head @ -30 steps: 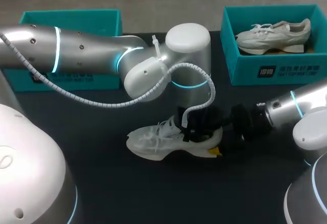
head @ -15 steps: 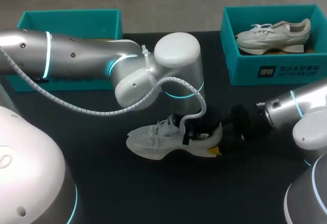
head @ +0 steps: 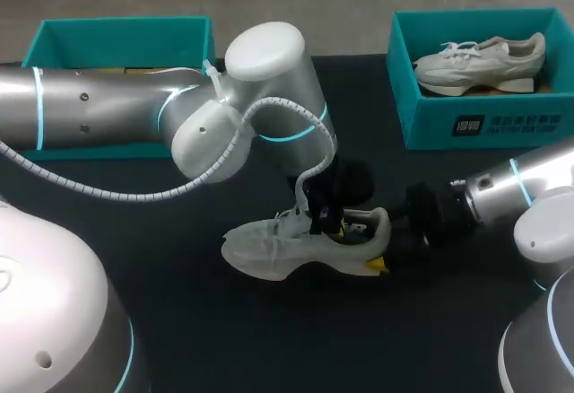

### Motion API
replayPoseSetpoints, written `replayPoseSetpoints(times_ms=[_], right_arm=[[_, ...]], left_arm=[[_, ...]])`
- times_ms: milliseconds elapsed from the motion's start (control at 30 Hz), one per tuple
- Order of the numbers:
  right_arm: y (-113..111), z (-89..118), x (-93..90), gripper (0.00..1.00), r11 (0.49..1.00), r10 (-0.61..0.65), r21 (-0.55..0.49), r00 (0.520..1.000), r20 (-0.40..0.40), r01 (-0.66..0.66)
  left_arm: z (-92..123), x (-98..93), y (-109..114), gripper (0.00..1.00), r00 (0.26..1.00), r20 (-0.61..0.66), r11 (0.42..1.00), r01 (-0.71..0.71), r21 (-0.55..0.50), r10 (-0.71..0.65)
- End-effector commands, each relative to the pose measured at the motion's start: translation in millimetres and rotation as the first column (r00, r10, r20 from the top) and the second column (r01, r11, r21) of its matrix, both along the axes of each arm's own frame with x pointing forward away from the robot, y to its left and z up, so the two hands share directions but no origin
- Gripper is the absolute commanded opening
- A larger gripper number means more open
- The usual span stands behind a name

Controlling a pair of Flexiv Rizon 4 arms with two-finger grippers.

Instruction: Take the shoe out of the shoebox, open the shoe tongue, remove and reinsert the insole, then place the shoe into the shoebox

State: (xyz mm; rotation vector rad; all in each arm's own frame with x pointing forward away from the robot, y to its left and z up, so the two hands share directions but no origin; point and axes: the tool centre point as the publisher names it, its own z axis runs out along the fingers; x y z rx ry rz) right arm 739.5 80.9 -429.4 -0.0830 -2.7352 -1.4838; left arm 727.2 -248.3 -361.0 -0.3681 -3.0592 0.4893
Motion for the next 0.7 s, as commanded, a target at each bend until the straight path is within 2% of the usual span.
replayPoseSetpoints(times_ms=[33,233,367,533,700], right_arm=[[2.2,-3.2,-0.3,0.0,1.0,-0.001,-0.004,1.0,-0.001,0.001],[2.2,-3.2,-0.3,0.0,1.0,-0.001,-0.004,1.0,-0.001,0.001],[2.2,-3.2,-0.3,0.0,1.0,-0.001,-0.004,1.0,-0.001,0.001],[2.2,-3.2,-0.3,0.0,1.0,-0.001,-0.004,1.0,-0.001,0.001],[2.2,-3.2,-0.3,0.0,1.0,-0.001,-0.004,1.0,-0.001,0.001]], left_arm=[[8.3,1.4,9.9,0.0,1.0,-0.024,0.999,0.007,-0.04,-0.008],[14.3,2.9,16.0,0.0,1.0,-0.027,0.999,-0.016,-0.045,0.015],[21.9,2.7,17.7,0.0,0.998,-0.066,0.993,-0.012,-0.114,0.004],[34.2,2.4,13.5,0.0,0.987,-0.153,0.963,0.011,-0.27,-0.054],[38.6,2.7,5.3,0.0,0.985,-0.158,0.952,0.021,-0.305,-0.072]])
